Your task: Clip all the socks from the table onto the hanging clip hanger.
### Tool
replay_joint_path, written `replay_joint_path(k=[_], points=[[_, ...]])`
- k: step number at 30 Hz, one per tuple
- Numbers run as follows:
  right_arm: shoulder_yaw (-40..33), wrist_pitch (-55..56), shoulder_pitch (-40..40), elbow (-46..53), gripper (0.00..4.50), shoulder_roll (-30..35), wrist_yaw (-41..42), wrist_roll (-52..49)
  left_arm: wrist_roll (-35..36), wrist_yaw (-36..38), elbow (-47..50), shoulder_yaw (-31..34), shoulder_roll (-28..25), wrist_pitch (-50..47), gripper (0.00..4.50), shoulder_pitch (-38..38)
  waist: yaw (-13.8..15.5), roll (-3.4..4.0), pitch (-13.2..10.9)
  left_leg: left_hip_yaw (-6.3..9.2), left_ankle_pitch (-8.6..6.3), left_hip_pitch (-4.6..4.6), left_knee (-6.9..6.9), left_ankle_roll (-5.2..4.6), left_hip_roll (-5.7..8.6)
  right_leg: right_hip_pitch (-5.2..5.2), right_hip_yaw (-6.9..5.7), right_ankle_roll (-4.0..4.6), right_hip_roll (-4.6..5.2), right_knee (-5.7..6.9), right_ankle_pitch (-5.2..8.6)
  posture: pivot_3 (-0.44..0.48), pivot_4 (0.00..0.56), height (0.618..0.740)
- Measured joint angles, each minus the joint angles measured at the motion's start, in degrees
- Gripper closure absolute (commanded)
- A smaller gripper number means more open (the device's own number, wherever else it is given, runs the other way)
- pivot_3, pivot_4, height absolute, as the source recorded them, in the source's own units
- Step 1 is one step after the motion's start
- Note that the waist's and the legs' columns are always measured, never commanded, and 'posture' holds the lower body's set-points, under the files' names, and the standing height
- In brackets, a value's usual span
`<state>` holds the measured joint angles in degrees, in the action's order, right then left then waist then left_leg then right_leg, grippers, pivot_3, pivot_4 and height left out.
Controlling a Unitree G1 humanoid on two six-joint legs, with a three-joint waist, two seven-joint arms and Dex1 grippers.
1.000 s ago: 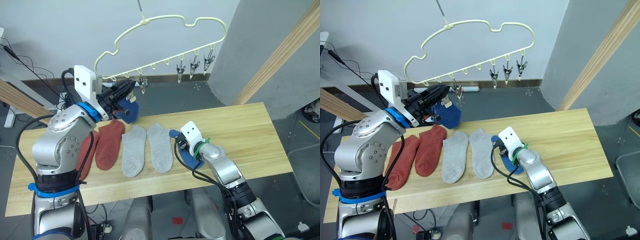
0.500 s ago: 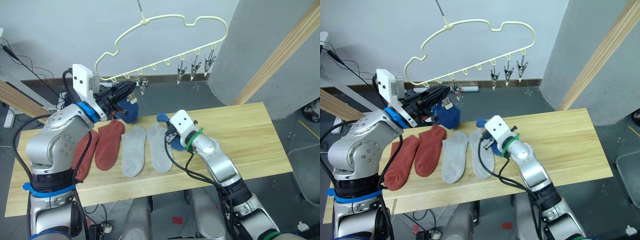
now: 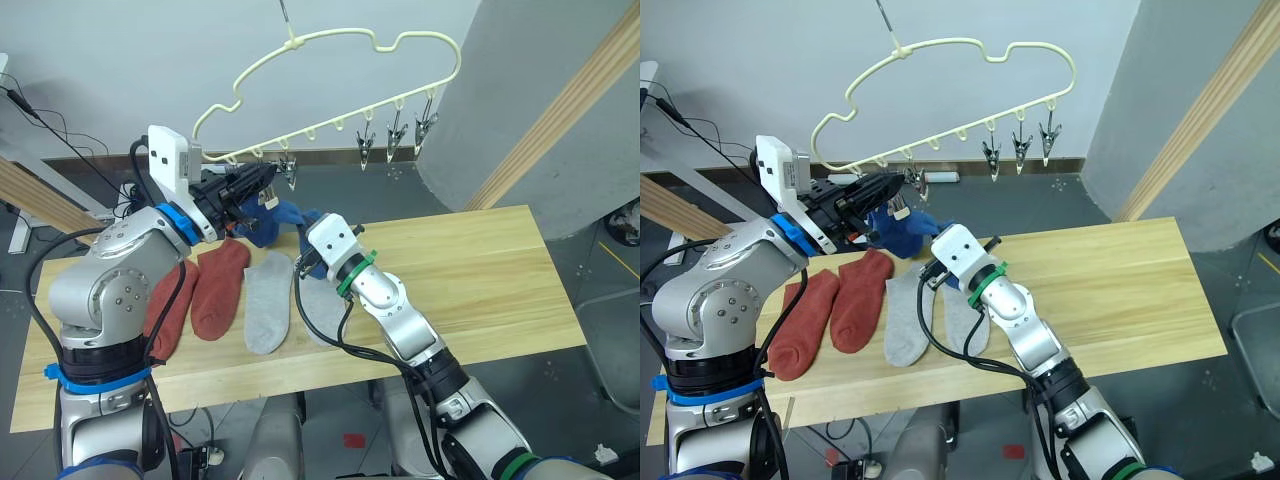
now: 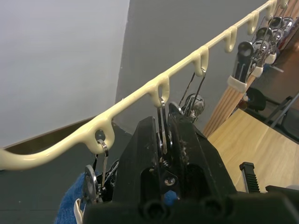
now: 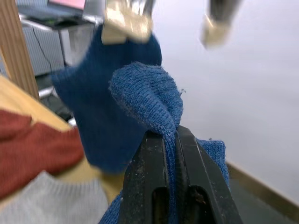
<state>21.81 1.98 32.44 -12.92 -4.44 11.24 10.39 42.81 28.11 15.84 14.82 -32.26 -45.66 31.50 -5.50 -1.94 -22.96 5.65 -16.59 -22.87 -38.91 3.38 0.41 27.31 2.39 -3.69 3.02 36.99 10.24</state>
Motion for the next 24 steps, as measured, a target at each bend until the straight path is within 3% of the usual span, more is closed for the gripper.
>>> replay_joint_path(k=[21,22,24], points=[[-0.49,4.95,0.61,-2.02,4.50,-3.16,1.34,-1.60,0.13,-1.18,1.61,0.66,0.59,-0.15,4.41,-1.17,0.04,0.00,0.00,0.01,0.00,0.00,0.01,0.00,-0.01,0.00,0.00,0.01,0.00,0.00,0.00,-0.115,0.386,0.740],[-0.51,4.95,0.66,-2.02,4.50,-3.20,1.34,-1.71,0.16,-1.23,1.61,0.79,0.59,-0.19,3.70,-1.22,0.05,0.00,0.00,0.01,0.00,0.01,0.01,0.00,-0.01,0.00,0.00,0.01,0.00,0.00,0.00,-0.115,0.386,0.740],[-0.53,4.95,0.75,-2.02,4.50,-3.32,1.35,-2.03,0.17,-1.33,1.60,0.83,0.58,-0.31,3.14,-1.34,0.05,0.00,0.00,0.01,0.00,0.01,0.01,0.00,-0.01,0.00,0.00,0.01,0.00,0.01,0.00,-0.115,0.385,0.740]])
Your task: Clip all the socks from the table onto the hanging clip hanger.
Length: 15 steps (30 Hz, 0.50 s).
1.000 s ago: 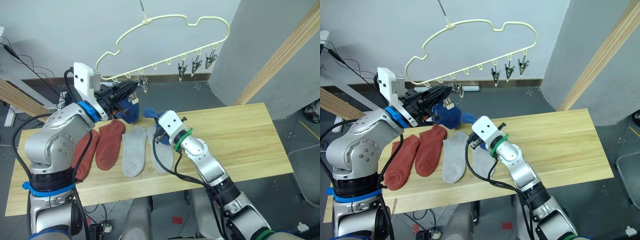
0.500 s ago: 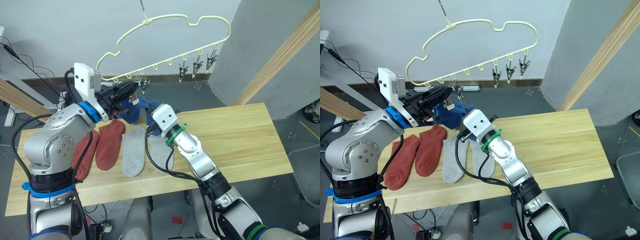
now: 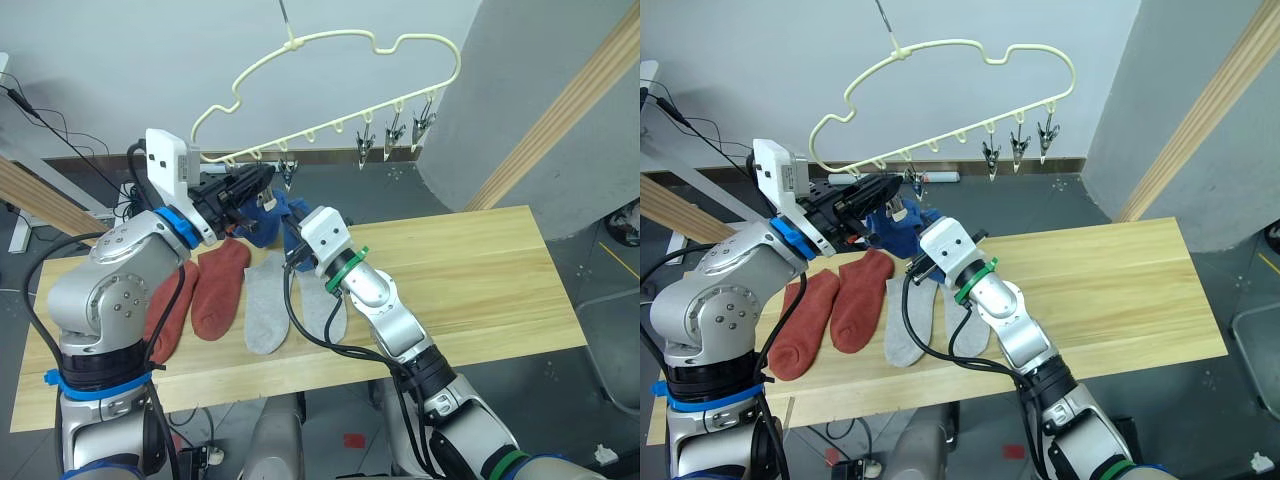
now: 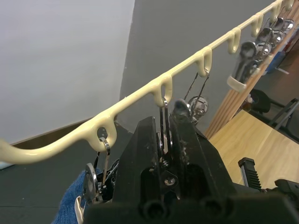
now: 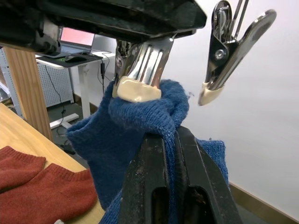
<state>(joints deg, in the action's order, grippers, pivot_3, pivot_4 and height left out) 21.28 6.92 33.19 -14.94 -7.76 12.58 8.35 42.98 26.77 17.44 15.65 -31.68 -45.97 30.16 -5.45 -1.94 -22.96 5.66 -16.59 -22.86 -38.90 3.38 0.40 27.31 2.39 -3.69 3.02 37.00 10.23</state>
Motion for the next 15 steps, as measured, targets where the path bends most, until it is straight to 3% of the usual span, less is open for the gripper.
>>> replay_joint_path(k=[4,11,15], points=[[0.02,0.00,0.05,0.00,4.50,-0.01,0.10,-0.40,-0.08,0.08,-0.10,-0.02,-0.14,-0.42,2.00,-0.78,0.02,0.00,0.00,0.01,0.00,-0.01,0.00,0.00,0.00,0.00,0.00,0.00,0.00,0.00,0.00,-0.112,0.384,0.740],[0.07,-1.68,0.21,0.00,4.50,-0.01,2.73,-1.18,-0.02,1.36,-0.05,-0.02,-1.91,-1.38,2.00,-2.98,0.18,0.00,0.00,0.03,0.00,-0.01,0.00,0.00,0.00,0.01,-0.02,0.00,0.00,0.00,0.00,-0.107,0.382,0.740],[0.10,-3.57,0.22,0.01,3.42,0.00,3.61,-1.18,-0.31,1.56,0.06,-0.02,-2.27,-0.83,1.98,-3.34,0.41,0.00,0.00,0.02,0.00,-0.01,0.00,0.00,0.01,0.01,-0.01,0.00,0.00,-0.01,0.00,-0.107,0.382,0.740]])
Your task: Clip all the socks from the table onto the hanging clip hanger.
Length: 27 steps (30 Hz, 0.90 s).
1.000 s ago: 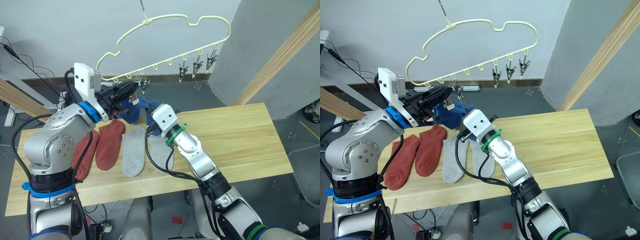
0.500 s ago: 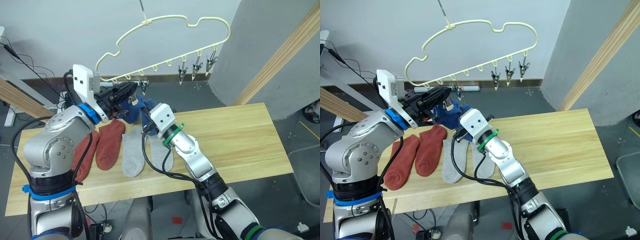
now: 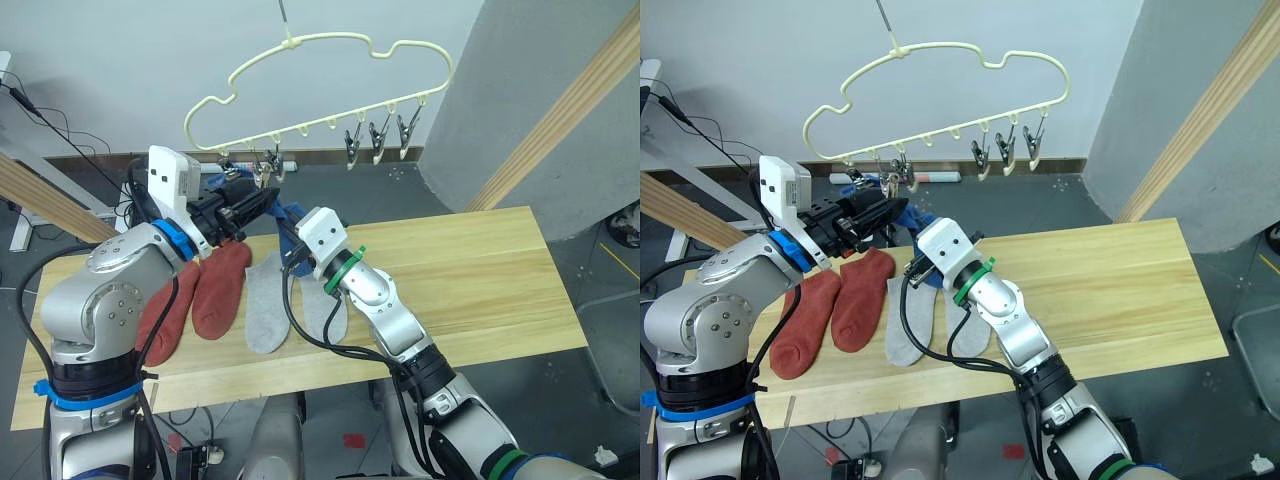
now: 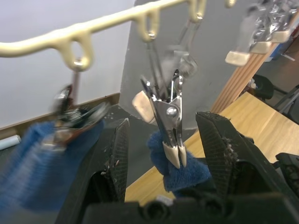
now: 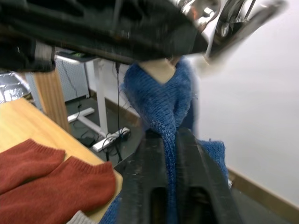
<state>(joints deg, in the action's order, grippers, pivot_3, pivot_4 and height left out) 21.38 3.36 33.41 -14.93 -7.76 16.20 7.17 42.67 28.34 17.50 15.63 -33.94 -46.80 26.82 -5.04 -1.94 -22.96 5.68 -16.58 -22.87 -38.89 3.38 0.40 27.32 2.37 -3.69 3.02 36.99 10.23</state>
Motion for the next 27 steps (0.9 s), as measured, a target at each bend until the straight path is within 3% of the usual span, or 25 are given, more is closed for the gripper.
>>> replay_joint_path(k=[4,11,18,23,27], points=[[0.00,-2.71,0.00,0.19,2.12,0.16,0.86,0.03,-1.24,0.04,0.25,-0.11,-0.04,1.50,1.98,-1.42,-0.01,0.00,0.00,0.00,0.00,0.00,0.01,0.00,-0.01,0.00,0.00,0.00,0.00,-0.01,0.00,-0.107,0.383,0.740],[-0.02,-10.29,-1.77,6.67,2.12,3.41,3.34,0.03,-4.33,-0.02,1.95,-0.50,-0.02,5.48,1.98,-4.25,0.12,0.00,0.00,0.03,0.00,-0.03,0.01,0.00,0.01,0.00,0.00,0.00,0.00,-0.02,0.00,-0.104,0.383,0.740],[-0.19,-25.00,-10.57,28.25,2.12,16.77,14.30,-4.05,-14.23,-1.76,4.34,-2.69,2.56,18.17,1.98,-7.61,0.28,-0.01,0.00,0.00,-0.01,-0.06,0.01,0.00,0.04,-0.01,0.02,0.00,0.03,-0.07,0.00,-0.121,0.392,0.740],[-7.31,-35.61,-12.81,44.14,2.12,28.21,23.21,-13.71,-20.21,-5.56,7.92,-7.56,9.17,25.37,1.98,-11.51,0.27,-0.03,0.01,-0.01,-0.01,-0.04,-0.02,-0.01,0.02,-0.04,0.03,-0.01,0.02,-0.06,0.01,-0.146,0.399,0.740],[-14.00,-42.61,-12.46,50.85,2.12,33.78,26.73,-22.15,-25.51,-9.11,6.93,-10.15,13.12,29.99,1.98,-12.33,-0.04,-0.03,0.01,-0.05,0.00,0.00,-0.03,-0.02,0.01,-0.07,0.04,-0.02,-0.02,-0.04,0.01,-0.175,0.403,0.740]])
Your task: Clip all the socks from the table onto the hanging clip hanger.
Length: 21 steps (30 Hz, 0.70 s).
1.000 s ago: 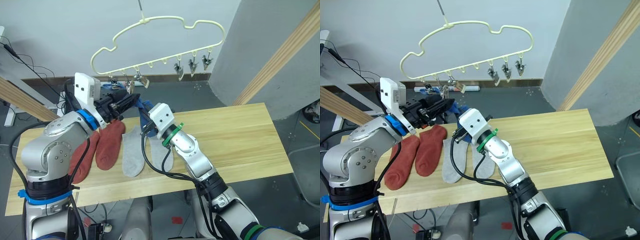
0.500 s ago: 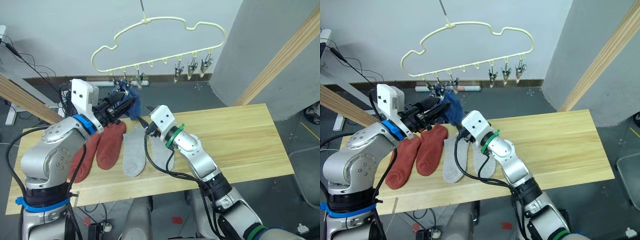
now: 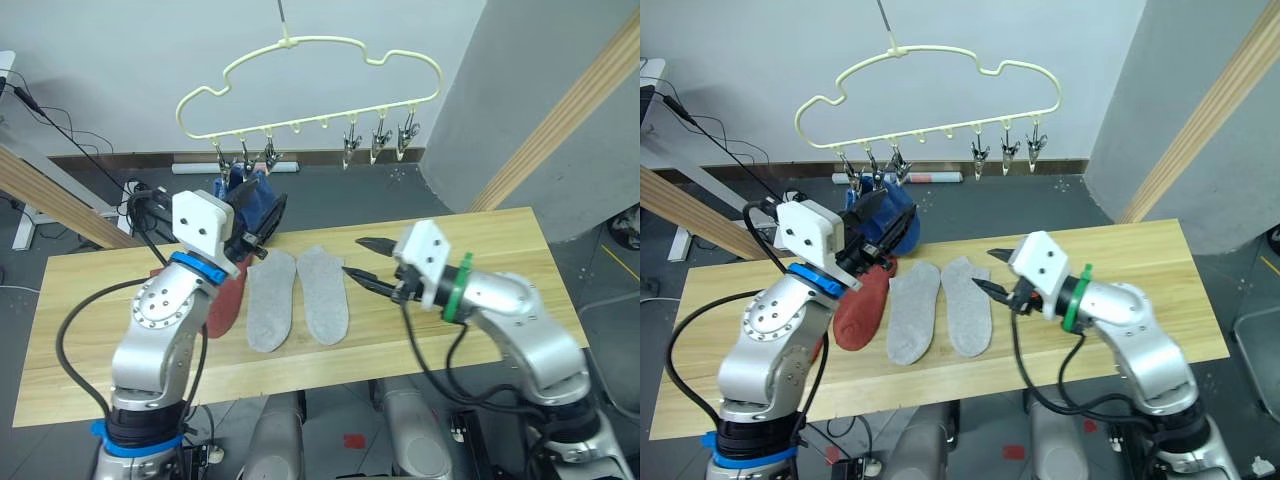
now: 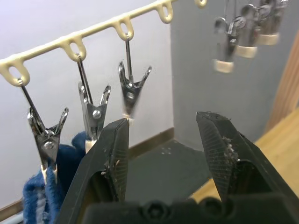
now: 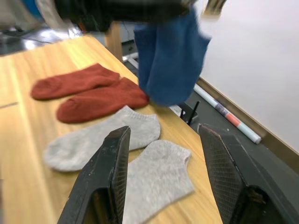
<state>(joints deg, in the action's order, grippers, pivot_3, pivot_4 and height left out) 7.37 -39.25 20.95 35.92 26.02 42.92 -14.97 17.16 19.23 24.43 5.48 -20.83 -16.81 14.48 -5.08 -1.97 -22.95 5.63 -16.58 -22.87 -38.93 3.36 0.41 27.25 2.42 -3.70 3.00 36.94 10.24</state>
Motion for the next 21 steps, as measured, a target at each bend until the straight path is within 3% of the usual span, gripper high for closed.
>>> replay_joint_path(k=[10,21], points=[[-6.31,-7.86,1.11,2.33,2.12,7.89,0.69,-8.78,-6.65,-5.36,-6.83,-1.74,6.88,8.29,1.98,2.40,-0.07,-0.01,0.00,-0.06,0.02,-0.01,-0.07,-0.04,0.03,-0.06,0.05,-0.05,0.01,-0.04,-0.05,-0.204,0.400,0.740],[-6.79,-8.35,2.86,2.28,2.12,9.46,-0.78,-12.18,-8.45,-7.41,-13.17,-1.94,9.74,9.30,1.98,7.77,-0.11,-0.01,0.00,-0.05,0.02,-0.02,-0.07,-0.05,0.04,-0.06,0.04,-0.06,0.00,-0.04,-0.06,-0.214,0.401,0.740]])
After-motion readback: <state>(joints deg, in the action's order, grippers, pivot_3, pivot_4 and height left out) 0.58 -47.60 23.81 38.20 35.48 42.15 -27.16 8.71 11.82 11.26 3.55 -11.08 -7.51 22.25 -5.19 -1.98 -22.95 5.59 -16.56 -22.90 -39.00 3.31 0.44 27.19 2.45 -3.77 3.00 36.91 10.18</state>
